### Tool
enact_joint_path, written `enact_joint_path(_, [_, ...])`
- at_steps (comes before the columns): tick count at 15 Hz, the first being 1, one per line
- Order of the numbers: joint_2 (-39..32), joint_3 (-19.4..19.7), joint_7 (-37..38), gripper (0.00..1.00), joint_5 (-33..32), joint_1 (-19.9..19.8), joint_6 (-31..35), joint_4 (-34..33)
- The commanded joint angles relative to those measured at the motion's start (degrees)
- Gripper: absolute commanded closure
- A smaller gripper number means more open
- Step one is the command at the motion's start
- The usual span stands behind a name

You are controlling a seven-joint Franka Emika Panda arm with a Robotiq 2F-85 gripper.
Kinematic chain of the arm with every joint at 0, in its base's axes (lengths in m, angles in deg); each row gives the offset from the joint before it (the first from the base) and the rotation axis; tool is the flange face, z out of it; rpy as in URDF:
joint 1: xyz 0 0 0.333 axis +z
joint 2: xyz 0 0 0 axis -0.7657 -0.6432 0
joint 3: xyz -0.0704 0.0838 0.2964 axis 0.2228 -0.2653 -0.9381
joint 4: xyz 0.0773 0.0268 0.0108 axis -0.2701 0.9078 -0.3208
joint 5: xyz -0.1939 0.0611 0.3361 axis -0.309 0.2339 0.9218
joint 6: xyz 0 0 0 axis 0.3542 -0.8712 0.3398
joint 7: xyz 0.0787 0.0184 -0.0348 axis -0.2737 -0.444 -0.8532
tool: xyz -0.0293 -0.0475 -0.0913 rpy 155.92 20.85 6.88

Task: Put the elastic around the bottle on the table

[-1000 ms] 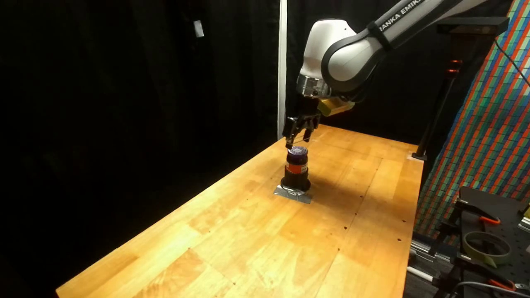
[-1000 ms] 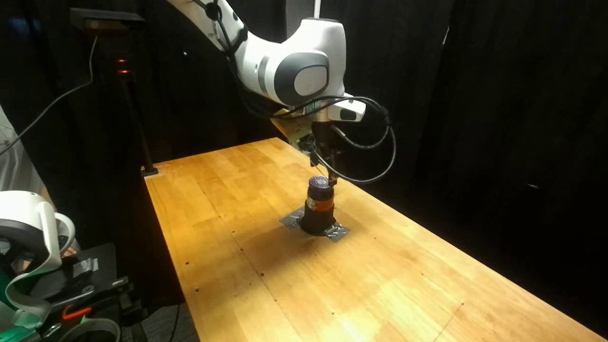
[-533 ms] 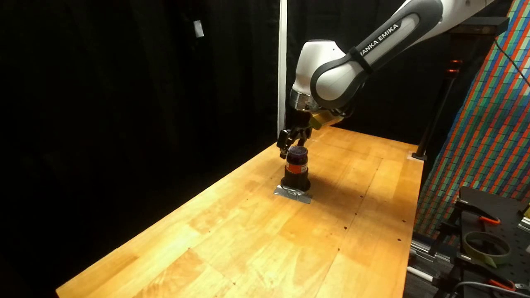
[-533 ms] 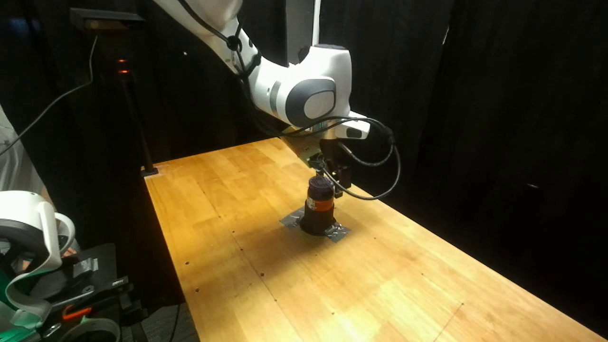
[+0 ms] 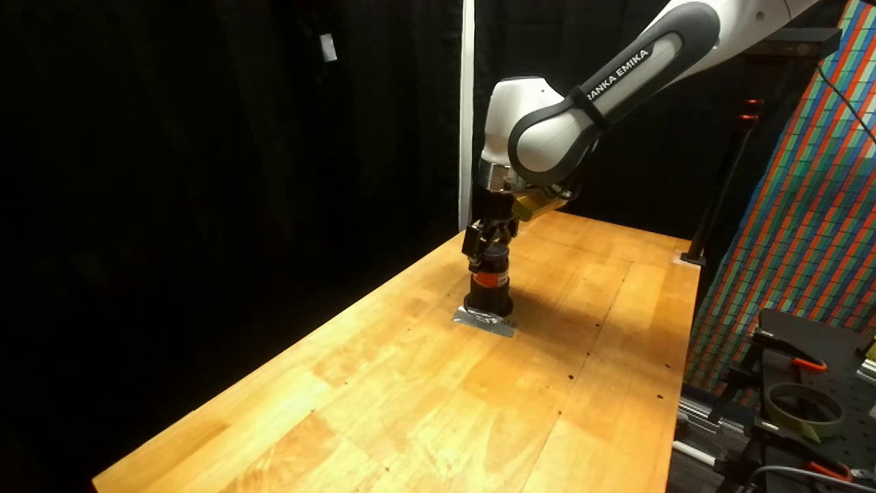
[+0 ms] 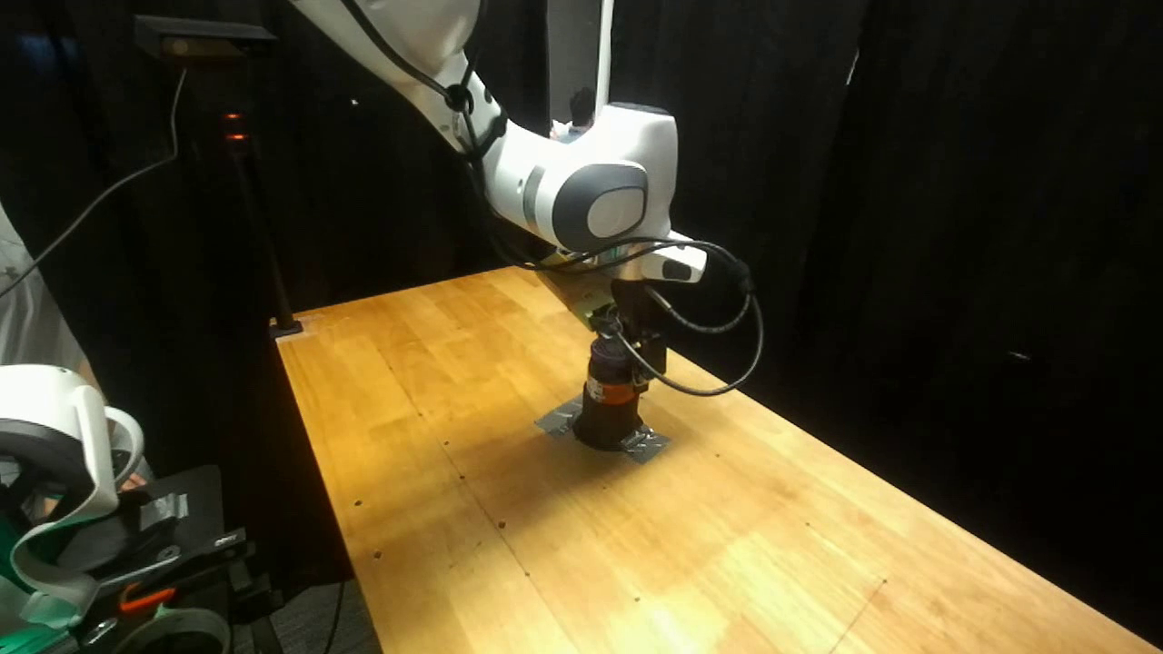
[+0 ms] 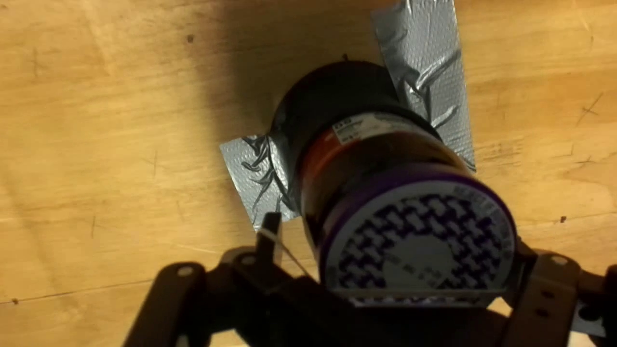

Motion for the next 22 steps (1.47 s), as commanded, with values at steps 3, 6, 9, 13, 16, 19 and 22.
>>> enact_joint_path(3, [4.07,-0.54,-1.39,0.00,2.24,-0.90,-6.86,2.26])
enact_joint_path(6, [5.55,-1.36,-2.61,0.00,4.55,-2.07,-6.71,4.94])
enact_joint_path(9, [6.68,-1.82,-4.48,0.25,7.18,-2.94,-5.64,8.44])
enact_joint_path(13, [9.31,-2.42,-6.41,0.51,10.03,-3.58,-1.21,14.08])
enact_joint_path(16, [12.11,-3.27,-7.87,0.73,13.05,-4.42,5.13,19.04])
enact_joint_path(19, [14.61,-4.50,-9.48,0.88,16.89,-5.22,15.55,24.54])
enact_joint_path(22, [16.08,-7.22,-11.97,0.87,21.02,-6.78,29.54,30.45])
